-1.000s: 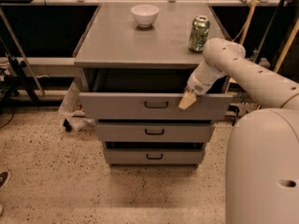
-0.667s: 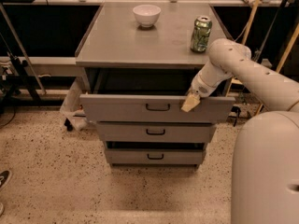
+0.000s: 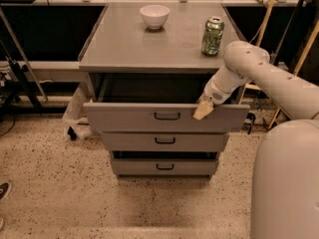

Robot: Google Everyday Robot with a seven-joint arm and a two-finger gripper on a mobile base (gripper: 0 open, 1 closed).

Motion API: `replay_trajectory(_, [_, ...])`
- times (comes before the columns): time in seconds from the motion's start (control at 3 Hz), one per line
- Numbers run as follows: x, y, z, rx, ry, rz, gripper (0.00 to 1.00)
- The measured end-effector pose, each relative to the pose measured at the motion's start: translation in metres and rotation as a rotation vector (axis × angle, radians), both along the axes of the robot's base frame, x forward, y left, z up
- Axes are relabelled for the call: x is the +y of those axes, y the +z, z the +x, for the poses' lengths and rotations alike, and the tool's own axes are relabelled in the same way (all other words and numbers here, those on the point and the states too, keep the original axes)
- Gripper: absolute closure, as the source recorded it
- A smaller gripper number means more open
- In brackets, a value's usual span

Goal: Open top drawer

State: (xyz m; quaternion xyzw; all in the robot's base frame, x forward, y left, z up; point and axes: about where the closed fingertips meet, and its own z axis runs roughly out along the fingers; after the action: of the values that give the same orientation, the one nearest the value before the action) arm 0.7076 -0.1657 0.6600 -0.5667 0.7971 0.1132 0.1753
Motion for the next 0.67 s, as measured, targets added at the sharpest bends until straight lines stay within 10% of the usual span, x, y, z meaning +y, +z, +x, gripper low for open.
replay_trajectory(0.67, [-0.0016,-0.0022,-0.0126,-0.001,0.002,0.013,1.00])
